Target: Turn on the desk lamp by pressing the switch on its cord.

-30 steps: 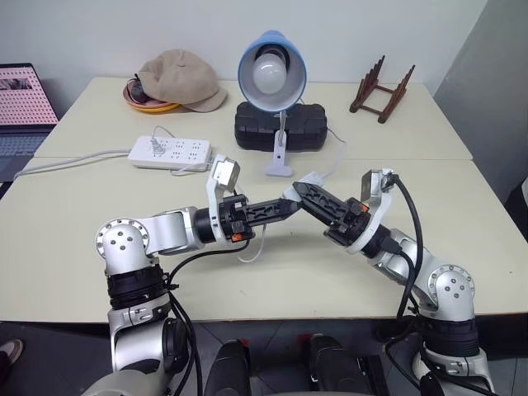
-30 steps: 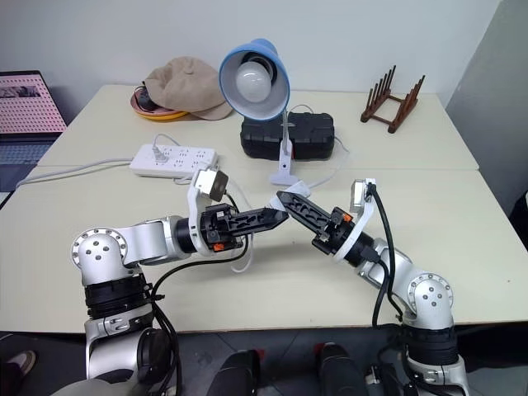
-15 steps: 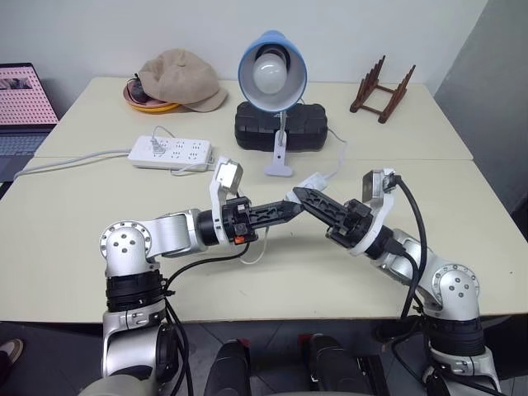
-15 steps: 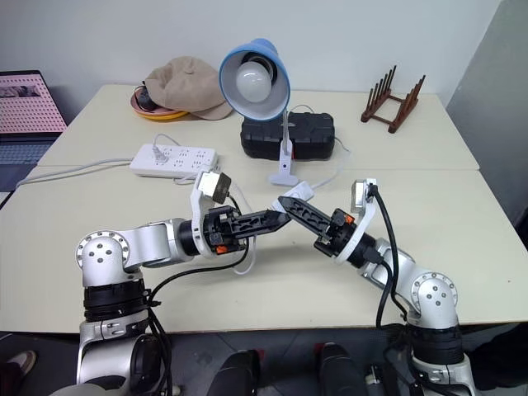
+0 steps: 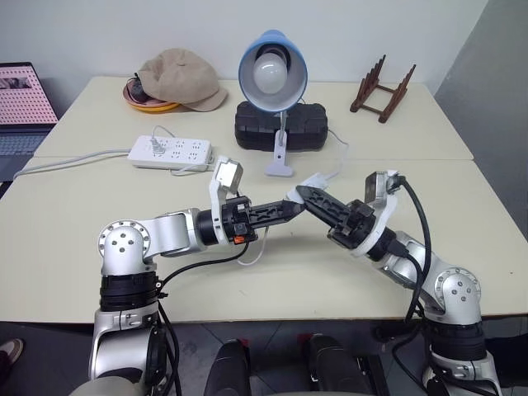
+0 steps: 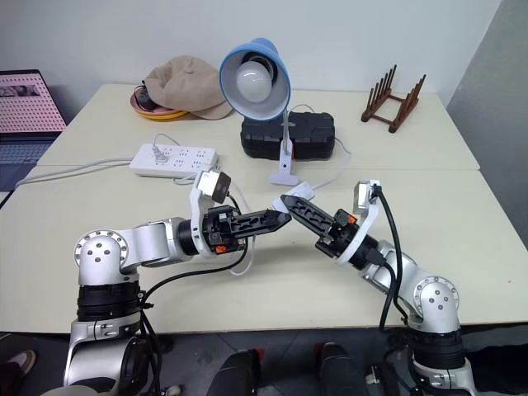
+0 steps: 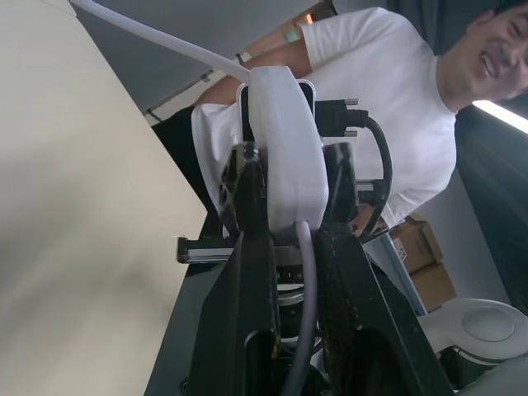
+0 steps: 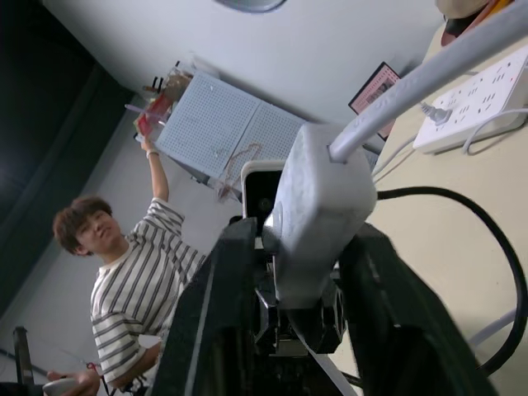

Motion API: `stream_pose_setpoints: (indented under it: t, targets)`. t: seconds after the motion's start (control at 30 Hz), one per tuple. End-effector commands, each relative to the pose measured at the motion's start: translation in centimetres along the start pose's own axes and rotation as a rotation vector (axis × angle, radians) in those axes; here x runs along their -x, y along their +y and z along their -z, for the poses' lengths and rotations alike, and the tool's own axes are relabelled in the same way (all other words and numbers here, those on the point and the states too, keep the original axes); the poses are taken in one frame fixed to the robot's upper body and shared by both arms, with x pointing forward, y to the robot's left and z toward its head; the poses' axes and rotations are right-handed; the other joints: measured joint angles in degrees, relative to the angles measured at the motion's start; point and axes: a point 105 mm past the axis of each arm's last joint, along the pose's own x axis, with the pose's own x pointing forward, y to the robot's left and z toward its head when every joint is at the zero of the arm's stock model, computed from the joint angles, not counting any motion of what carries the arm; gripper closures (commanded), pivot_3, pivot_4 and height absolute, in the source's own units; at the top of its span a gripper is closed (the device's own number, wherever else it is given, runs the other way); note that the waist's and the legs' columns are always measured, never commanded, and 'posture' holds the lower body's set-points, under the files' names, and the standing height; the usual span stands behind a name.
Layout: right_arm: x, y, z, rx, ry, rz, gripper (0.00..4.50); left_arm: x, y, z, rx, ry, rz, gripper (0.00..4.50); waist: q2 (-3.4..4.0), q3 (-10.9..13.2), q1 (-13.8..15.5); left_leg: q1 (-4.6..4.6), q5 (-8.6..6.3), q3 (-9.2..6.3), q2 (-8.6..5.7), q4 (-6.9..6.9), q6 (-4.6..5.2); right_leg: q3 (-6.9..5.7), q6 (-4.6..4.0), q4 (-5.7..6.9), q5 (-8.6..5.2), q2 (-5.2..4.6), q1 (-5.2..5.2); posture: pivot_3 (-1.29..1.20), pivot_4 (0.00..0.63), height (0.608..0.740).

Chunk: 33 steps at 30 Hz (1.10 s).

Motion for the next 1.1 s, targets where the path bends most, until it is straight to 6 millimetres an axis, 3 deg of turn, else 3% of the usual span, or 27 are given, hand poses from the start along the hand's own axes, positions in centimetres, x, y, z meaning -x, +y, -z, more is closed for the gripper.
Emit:
stream_pose_setpoints:
  t: [0.03,0.77,1.0,1.1]
  targets:
    - [0.2,1.3,-0.4,0.021,-0.022,-0.038,2.35,-0.2,-1.0,-0.1,-0.02,0.003,0.038,4.19,0.0,0.0,0.0,0.0,0.0,0.0,0.0,0.0,0.0,0.0,0.0,0.0,0.0,0.0,0.0,0.0,0.15,0.74]
    - [0.0,1.5,0.7,0.014,0.016,-0.044,2.35,-0.1,-1.1,0.1,-0.017,0.001,0.031,4.19,0.0,0.0,0.0,-0.22,0.0,0.0,0.0,-0.05,0.0,0.0,-0.01,-0.05,-0.01,0.0,-0.21,0.0,0.15,0.74]
    - [0.1,1.1,0.5,0.008,0.001,-0.028,3.84,0.0,-1.2,0.3,-0.01,0.002,0.032,4.19,0.0,0.0,0.0,-0.35,0.0,0.0,0.0,-0.04,0.0,0.0,-0.01,-0.04,-0.01,0.0,-0.33,0.0,0.15,0.74]
    - [0.1,1.1,0.6,0.011,0.001,-0.03,4.05,-0.1,-1.2,0.4,-0.007,0.007,0.034,4.19,0.01,0.0,0.1,-0.42,0.0,0.0,0.0,-0.04,0.0,0.0,-0.01,-0.03,-0.01,0.0,-0.44,0.0,0.15,0.74]
